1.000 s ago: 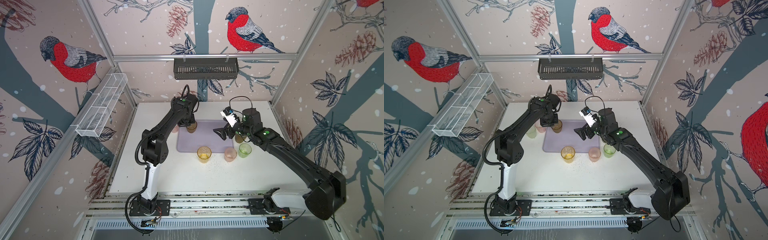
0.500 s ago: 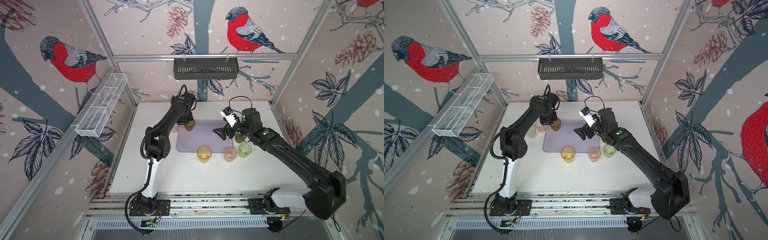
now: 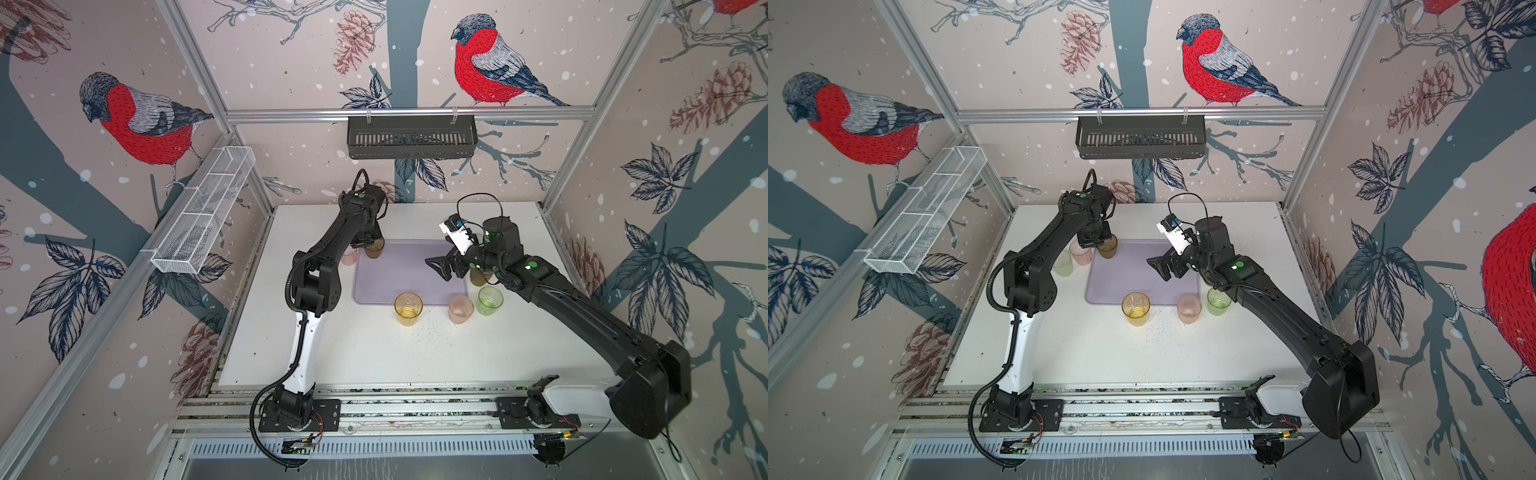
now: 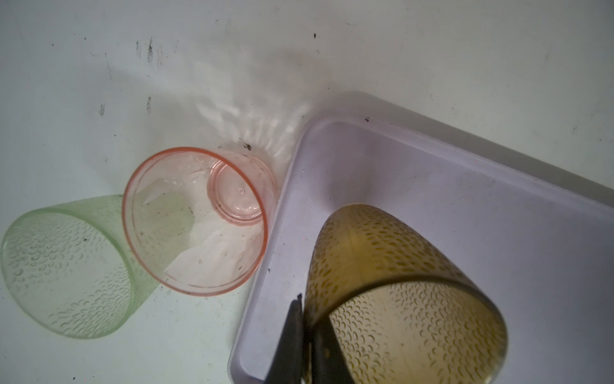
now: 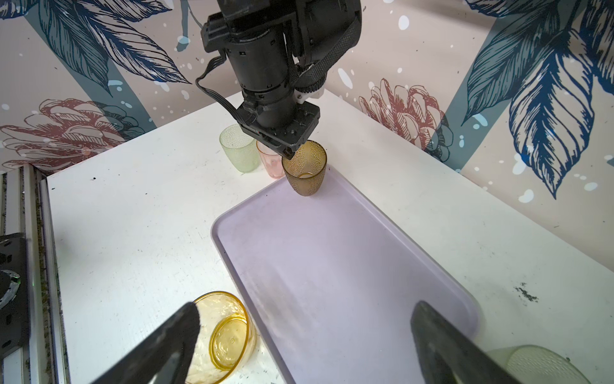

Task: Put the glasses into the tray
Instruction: 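Hold the amber dimpled glass above the tray's far corner with left gripper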

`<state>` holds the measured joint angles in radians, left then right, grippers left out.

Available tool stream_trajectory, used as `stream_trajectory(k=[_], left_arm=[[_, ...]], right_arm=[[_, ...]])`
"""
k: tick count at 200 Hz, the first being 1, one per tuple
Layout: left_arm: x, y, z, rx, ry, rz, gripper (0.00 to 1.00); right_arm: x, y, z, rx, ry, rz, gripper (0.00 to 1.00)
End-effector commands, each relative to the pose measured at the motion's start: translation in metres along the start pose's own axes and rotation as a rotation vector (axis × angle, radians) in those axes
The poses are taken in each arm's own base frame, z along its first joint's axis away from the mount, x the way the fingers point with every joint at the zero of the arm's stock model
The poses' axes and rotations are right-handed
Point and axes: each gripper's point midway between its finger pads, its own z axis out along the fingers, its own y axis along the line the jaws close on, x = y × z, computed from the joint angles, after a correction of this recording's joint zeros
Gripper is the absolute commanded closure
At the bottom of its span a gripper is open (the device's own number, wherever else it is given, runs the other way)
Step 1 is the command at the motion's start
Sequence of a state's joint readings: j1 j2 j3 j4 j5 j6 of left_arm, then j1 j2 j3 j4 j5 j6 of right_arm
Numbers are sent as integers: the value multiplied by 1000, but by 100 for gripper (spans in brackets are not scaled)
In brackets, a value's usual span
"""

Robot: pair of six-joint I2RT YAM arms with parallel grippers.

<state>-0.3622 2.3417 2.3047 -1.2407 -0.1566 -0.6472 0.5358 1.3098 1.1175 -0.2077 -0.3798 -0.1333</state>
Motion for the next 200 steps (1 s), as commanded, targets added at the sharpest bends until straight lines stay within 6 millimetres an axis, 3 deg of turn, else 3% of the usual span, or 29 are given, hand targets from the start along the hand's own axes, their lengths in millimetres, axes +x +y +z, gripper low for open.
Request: stream_trajectory(k=[1,60,200], left_arm=[[-4,1,2,-9,-8,-20,100],[-13,-4,8,5,-29,-39,100],[-14,6,23,-40,-15,-59,100]], right_arm=[[-7,-2,-1,13,-26,-6,0],[-5,-2,1,13,-21,-6,0],[-4,-4,2,20,-18,-9,0]])
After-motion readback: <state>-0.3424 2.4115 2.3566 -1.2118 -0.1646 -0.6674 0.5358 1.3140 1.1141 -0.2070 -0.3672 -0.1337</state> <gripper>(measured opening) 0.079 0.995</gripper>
